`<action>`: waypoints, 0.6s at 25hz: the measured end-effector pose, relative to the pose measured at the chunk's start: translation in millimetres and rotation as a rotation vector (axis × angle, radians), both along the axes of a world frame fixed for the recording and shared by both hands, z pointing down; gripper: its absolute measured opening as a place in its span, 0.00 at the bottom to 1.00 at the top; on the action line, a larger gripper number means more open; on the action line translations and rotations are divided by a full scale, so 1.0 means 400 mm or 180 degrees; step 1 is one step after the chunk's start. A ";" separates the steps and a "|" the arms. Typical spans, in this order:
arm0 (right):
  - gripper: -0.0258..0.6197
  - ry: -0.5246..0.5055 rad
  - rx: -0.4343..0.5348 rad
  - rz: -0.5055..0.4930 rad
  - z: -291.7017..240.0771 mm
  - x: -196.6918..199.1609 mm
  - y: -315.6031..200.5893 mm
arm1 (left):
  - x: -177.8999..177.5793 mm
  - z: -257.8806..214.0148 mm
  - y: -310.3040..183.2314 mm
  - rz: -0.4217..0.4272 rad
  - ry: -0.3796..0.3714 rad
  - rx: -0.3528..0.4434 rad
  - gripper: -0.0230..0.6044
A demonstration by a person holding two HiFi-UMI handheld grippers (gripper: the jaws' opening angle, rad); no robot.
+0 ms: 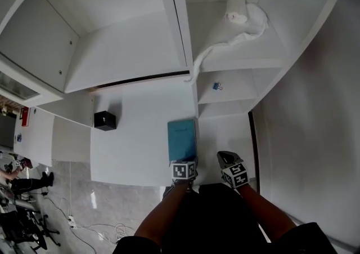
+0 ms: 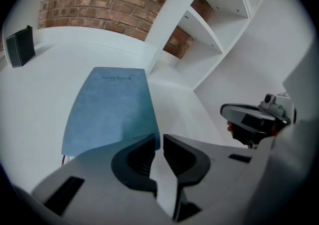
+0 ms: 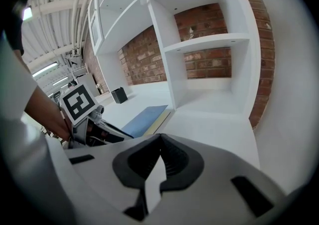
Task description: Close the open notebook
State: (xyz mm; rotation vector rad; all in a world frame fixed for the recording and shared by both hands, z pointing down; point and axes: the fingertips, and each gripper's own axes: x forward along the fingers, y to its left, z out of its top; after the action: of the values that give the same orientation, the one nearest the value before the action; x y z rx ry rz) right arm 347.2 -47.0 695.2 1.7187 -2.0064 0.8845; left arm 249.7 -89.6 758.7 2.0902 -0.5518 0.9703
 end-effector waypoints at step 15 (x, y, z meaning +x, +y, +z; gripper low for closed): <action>0.04 -0.0056 -0.0029 0.0187 0.011 0.047 0.059 | 0.027 0.049 0.098 0.0329 -0.0121 -0.0141 0.11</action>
State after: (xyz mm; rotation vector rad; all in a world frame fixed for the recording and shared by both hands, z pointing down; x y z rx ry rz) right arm 365.8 -23.3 699.8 1.7792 -1.9691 0.9296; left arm 260.5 -50.5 778.4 2.0813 -0.4410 1.0734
